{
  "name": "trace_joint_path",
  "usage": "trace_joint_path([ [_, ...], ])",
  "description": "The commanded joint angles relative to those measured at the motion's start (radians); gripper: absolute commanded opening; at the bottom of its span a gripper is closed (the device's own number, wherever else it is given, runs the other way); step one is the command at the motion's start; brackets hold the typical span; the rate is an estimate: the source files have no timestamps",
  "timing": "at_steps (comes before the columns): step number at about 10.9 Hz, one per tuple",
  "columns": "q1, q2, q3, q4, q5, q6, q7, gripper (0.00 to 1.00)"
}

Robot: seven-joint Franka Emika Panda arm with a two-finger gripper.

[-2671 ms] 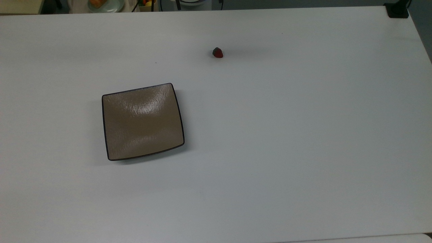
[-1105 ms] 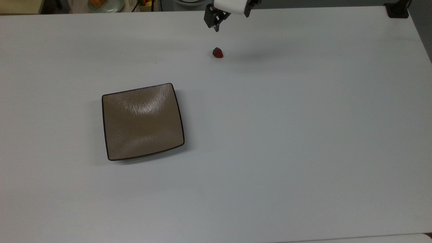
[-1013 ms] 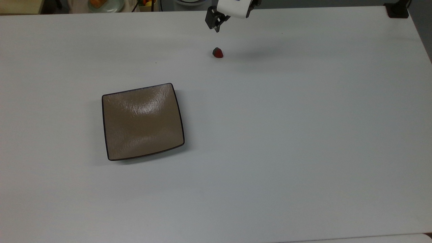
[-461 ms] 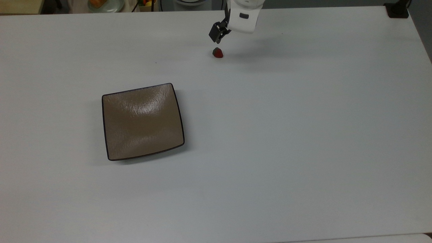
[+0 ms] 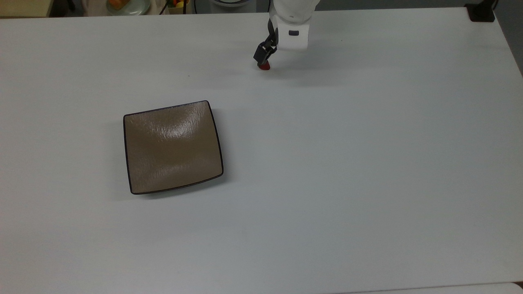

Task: Strawberries on a ceramic plate
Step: 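Lower the gripper over the strawberry and close it around it, then lift the grasped strawberry up off the table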

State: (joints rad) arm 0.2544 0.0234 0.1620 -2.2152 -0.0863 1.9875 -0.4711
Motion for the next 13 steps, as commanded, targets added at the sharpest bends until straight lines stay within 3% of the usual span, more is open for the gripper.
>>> trace_joint_path([
  [1,-0.006,0.006,0.002,-0.081,-0.016,0.117,-0.041,1.0],
  [6,-0.032,0.062,0.002,-0.098,-0.082,0.183,-0.041,0.97],
  [9,-0.034,0.059,0.002,-0.098,-0.09,0.174,-0.041,0.6],
  [12,-0.034,0.047,0.002,-0.098,-0.09,0.163,-0.04,0.09],
  [13,-0.032,0.044,0.002,-0.092,-0.09,0.13,-0.04,0.0],
])
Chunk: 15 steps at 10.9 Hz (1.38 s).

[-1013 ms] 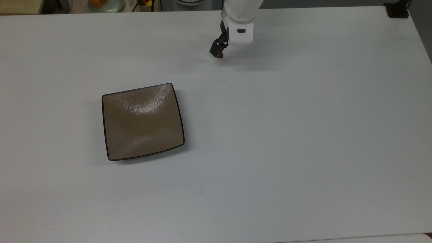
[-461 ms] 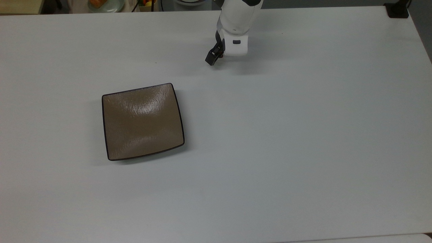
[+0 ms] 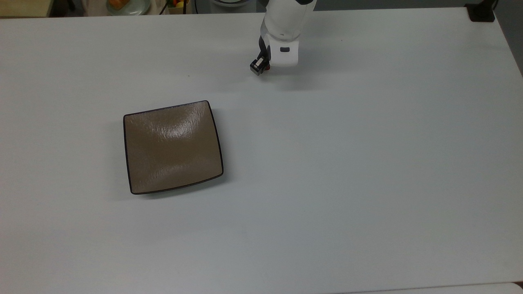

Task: Strawberries on a ceramic plate
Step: 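Lift the grasped strawberry up off the table, then carry the strawberry over the brown square plate and lower it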

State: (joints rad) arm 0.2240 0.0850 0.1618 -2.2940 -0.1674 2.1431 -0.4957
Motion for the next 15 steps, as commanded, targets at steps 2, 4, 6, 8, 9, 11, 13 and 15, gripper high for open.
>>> trace_joint_path([
  [2,-0.003,-0.057,0.002,-0.004,-0.007,-0.072,-0.011,0.0],
  [4,-0.008,-0.067,0.002,0.095,-0.004,-0.208,-0.003,0.0],
  [6,-0.028,-0.065,-0.004,0.233,0.008,-0.343,-0.001,0.0],
  [8,-0.067,-0.062,-0.01,0.377,0.028,-0.44,-0.001,0.0],
  [9,-0.095,-0.062,-0.024,0.44,0.055,-0.462,-0.001,0.0],
  [11,-0.13,-0.051,-0.077,0.53,0.159,-0.45,-0.003,0.0],
  [13,-0.153,-0.016,-0.122,0.579,0.175,-0.399,-0.001,0.0],
  [15,-0.196,0.024,-0.128,0.582,0.175,-0.285,0.0,0.0],
])
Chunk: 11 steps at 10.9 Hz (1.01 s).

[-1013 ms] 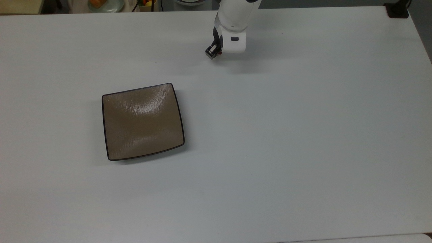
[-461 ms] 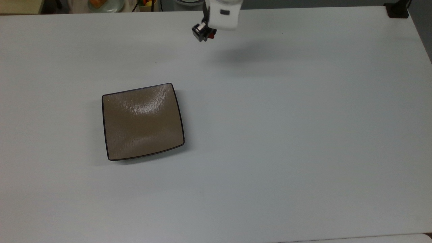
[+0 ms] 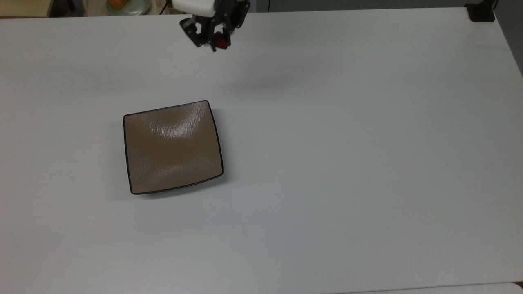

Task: Strawberries on a ceramic plate
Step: 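Carry the strawberry over the brown square plate and lower it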

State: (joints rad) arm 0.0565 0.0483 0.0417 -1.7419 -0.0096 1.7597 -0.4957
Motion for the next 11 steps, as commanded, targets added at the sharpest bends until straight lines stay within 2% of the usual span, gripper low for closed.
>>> trace_joint_path([
  [1,-0.052,0.077,-0.008,0.032,0.017,0.145,0.0,0.0],
  [3,-0.084,0.119,-0.008,0.032,0.017,0.245,0.0,0.0],
  [11,-0.129,0.31,-0.01,0.021,0.019,0.57,0.002,0.0],
])
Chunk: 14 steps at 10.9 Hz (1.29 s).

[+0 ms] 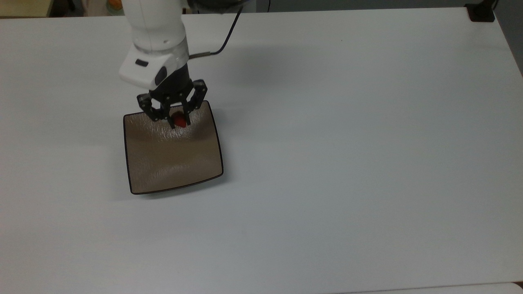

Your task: Strawberries on a ceramic plate

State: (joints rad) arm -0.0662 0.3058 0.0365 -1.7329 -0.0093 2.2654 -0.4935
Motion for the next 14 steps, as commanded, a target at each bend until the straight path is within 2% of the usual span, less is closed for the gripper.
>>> trace_joint_path([
  [1,-0.017,0.079,-0.004,0.013,0.017,0.095,-0.002,0.0],
  [4,-0.015,0.124,-0.004,0.012,0.017,0.152,-0.002,0.0],
  [5,-0.015,0.13,-0.004,0.012,0.017,0.155,-0.002,0.16],
  [7,-0.014,0.136,-0.004,0.01,0.015,0.169,-0.002,1.0],
  [9,-0.004,0.128,-0.004,0.006,0.015,0.169,0.015,1.0],
  [11,-0.003,0.07,-0.004,0.004,0.014,0.143,0.117,1.0],
  [14,-0.003,-0.087,-0.006,0.01,0.014,-0.118,0.251,1.0],
])
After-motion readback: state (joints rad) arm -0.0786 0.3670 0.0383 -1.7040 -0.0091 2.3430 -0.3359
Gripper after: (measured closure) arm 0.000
